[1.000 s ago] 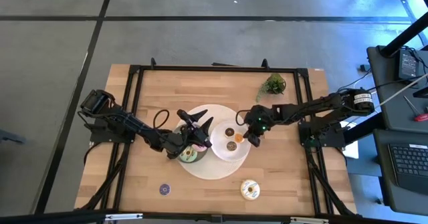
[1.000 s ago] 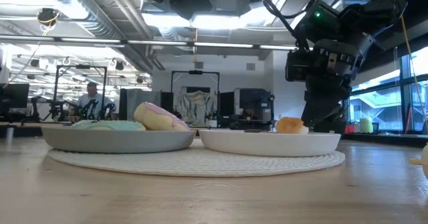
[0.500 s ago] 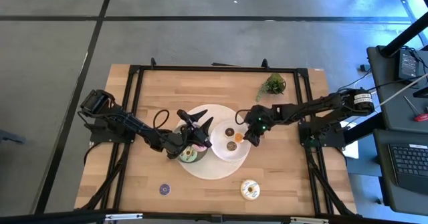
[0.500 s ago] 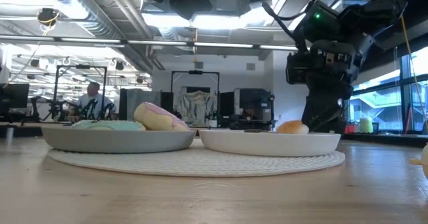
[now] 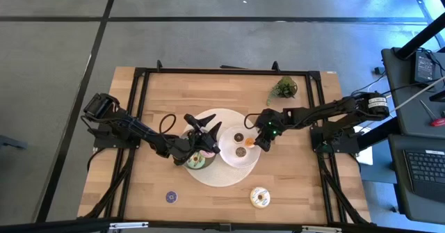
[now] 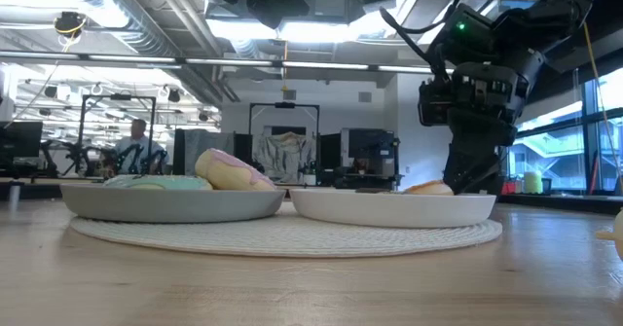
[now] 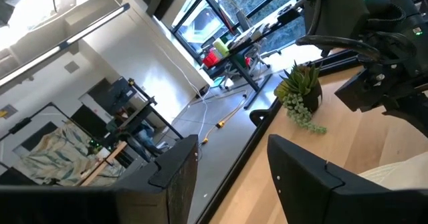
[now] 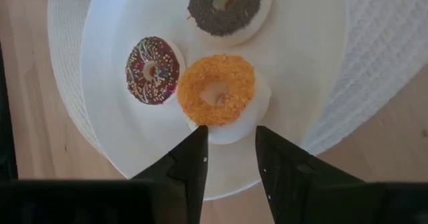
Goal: Pick & Place donuts
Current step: Put the small orange donut on the white plate, then put the small violet donut on the white plate
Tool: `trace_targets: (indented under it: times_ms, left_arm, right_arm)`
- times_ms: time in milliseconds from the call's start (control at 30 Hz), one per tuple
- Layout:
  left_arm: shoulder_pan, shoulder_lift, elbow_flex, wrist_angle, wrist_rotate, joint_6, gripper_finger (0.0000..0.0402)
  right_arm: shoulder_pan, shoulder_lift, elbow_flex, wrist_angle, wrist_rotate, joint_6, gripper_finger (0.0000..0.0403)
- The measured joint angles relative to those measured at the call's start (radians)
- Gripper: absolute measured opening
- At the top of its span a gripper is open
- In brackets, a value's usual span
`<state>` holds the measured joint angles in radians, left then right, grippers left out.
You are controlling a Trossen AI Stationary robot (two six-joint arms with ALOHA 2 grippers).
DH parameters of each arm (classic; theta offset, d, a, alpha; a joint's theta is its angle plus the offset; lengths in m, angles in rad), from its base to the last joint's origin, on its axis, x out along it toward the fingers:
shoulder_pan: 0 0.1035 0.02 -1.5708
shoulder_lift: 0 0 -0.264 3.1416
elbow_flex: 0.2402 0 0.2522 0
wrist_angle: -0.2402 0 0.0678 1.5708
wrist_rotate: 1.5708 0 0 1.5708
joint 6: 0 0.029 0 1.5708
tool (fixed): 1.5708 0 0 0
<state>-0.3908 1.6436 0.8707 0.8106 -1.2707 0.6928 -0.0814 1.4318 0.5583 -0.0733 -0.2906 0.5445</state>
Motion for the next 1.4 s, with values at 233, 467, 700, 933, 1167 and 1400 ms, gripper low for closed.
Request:
trace_targets:
  times_ms: [233, 467, 700, 933, 1167, 1400]
  left_arm:
    - [0.0, 0.0, 0.0, 0.0, 0.0, 0.0, 0.0175]
    - [-0.007, 0.0, 0.0, -0.015, -0.04, -0.017, 0.0177]
    - [-0.128, 0.0, 0.0, -0.196, -0.298, -0.295, 0.0178]
    - [-0.239, -0.006, 0.0, -0.136, 0.12, -0.581, 0.0187]
    - [-0.222, -0.023, 0.0, -0.321, 0.77, -0.837, 0.019]
    - [-0.153, -0.059, 0.0, -0.71, 1.311, -1.375, 0.0194]
  right_arm:
    - [0.0, -0.064, 0.001, -0.042, 0.0, 0.025, 0.0126]
    - [0.011, -0.185, 0.08, -0.17, 0.112, -0.044, 0.0126]
    - [0.039, -0.261, 0.109, -0.173, 0.391, -0.18, 0.0126]
    - [0.022, -0.263, 0.108, -0.171, 0.429, -0.216, 0.0126]
    - [0.019, -0.263, 0.108, -0.174, 0.429, -0.24, 0.0126]
    - [0.022, -0.263, 0.108, -0.176, 0.429, -0.24, 0.0127]
